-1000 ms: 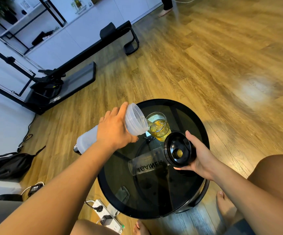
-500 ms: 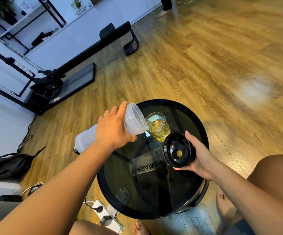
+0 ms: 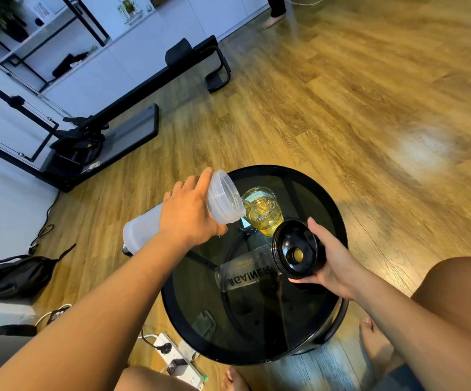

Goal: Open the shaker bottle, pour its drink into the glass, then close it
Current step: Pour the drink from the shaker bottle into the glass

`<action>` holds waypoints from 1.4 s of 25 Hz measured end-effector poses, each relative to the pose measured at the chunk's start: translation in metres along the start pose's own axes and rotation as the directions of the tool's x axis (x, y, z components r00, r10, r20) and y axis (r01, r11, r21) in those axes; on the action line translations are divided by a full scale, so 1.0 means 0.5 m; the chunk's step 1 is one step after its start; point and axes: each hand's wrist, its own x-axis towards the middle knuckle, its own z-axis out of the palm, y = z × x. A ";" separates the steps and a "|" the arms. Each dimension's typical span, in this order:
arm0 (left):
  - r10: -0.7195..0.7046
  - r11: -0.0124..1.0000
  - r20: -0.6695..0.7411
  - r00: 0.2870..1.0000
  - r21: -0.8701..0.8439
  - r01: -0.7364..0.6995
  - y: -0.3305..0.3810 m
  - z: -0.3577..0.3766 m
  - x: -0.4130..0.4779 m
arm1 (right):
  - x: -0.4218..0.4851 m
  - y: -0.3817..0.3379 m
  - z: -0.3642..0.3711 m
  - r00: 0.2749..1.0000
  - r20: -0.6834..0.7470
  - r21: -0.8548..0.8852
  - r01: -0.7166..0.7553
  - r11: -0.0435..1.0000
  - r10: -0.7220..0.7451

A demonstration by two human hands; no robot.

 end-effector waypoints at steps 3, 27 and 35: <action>-0.002 1.000 -0.002 1.000 0.006 0.002 0.000 -0.001 0.001 | 0.001 0.001 -0.001 1.000 0.004 -0.003 -0.002 1.000 0.002; 0.048 0.994 -0.047 0.998 0.101 -0.043 0.008 -0.019 0.008 | 0.003 0.003 -0.007 1.000 0.015 -0.035 0.002 0.999 -0.001; 0.096 0.984 -0.075 0.993 0.156 -0.083 0.008 -0.026 0.019 | 0.002 0.002 -0.005 1.000 0.010 -0.011 -0.013 1.000 0.013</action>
